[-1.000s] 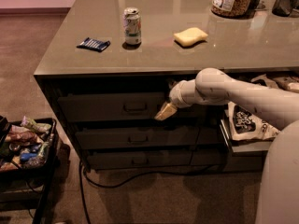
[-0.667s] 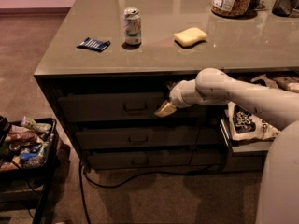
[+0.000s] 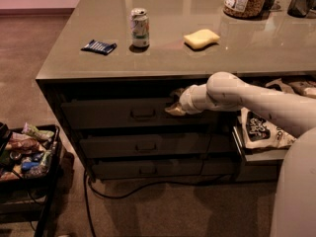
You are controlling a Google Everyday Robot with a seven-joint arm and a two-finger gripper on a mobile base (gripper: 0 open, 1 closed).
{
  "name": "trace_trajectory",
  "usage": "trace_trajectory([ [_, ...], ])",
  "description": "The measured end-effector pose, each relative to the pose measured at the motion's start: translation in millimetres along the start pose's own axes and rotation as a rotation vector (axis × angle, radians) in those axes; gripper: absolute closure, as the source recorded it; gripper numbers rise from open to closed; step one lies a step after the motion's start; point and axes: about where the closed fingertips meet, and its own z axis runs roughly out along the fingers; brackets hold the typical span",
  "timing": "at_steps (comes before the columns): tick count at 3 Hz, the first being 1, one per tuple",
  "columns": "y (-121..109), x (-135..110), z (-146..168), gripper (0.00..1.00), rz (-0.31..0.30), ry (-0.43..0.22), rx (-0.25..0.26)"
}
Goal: Open top drawer
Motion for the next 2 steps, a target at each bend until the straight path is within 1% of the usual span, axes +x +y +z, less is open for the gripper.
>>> trace_trajectory([
  [1, 0.0, 0.0, 0.0, 0.95, 0.000, 0.000, 0.000],
  [2, 0.1, 0.0, 0.1, 1.00, 0.000, 0.000, 0.000],
])
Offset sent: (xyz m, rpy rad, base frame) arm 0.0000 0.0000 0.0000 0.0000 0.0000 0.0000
